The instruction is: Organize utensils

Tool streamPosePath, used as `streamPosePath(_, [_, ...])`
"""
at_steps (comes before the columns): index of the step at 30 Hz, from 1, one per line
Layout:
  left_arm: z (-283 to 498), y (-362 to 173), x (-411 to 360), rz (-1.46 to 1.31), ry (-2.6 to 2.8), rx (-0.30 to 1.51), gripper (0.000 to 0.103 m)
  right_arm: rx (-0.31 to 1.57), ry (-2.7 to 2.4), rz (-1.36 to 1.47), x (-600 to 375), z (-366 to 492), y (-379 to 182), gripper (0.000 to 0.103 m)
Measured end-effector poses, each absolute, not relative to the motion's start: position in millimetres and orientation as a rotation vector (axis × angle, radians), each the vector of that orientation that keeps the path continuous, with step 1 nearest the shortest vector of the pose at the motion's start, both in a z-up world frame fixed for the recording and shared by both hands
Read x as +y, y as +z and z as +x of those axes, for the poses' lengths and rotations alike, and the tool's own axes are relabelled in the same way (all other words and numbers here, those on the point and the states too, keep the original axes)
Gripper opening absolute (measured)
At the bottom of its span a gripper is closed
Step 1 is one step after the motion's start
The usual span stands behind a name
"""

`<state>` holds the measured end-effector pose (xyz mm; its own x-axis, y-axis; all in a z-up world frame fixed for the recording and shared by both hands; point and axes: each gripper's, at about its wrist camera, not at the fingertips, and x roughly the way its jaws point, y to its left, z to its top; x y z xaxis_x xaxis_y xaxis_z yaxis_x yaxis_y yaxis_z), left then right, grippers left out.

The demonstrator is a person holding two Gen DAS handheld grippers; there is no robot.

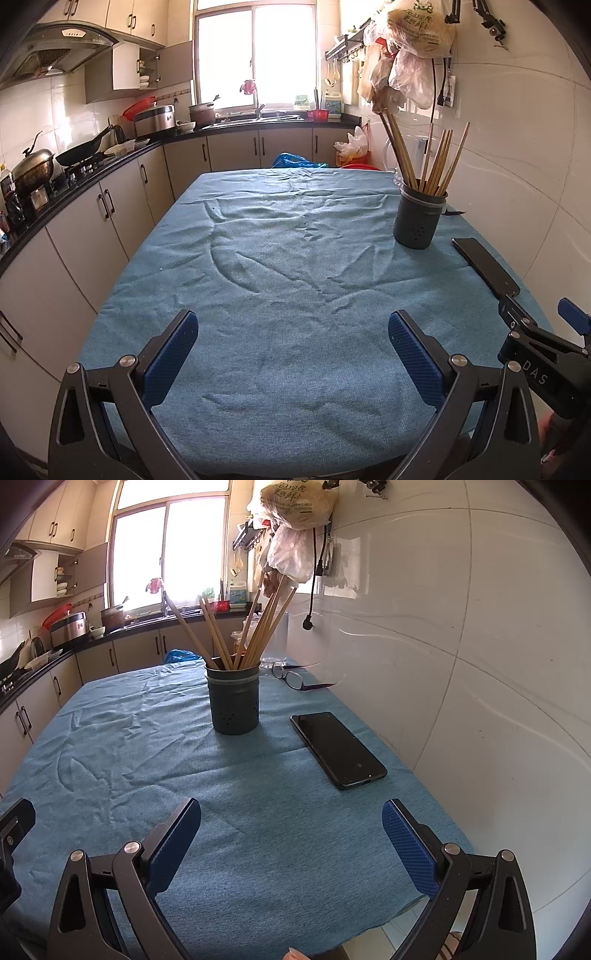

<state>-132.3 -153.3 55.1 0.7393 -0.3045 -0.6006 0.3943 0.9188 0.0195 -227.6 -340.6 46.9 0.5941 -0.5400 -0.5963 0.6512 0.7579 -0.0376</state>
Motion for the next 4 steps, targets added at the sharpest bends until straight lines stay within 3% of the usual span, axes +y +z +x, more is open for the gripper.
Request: streamPosePath(4, [-120,53,-144,0.121,-0.358,0.658,0.102,0.634,-0.674,0.192,-341,-223,45,0.1])
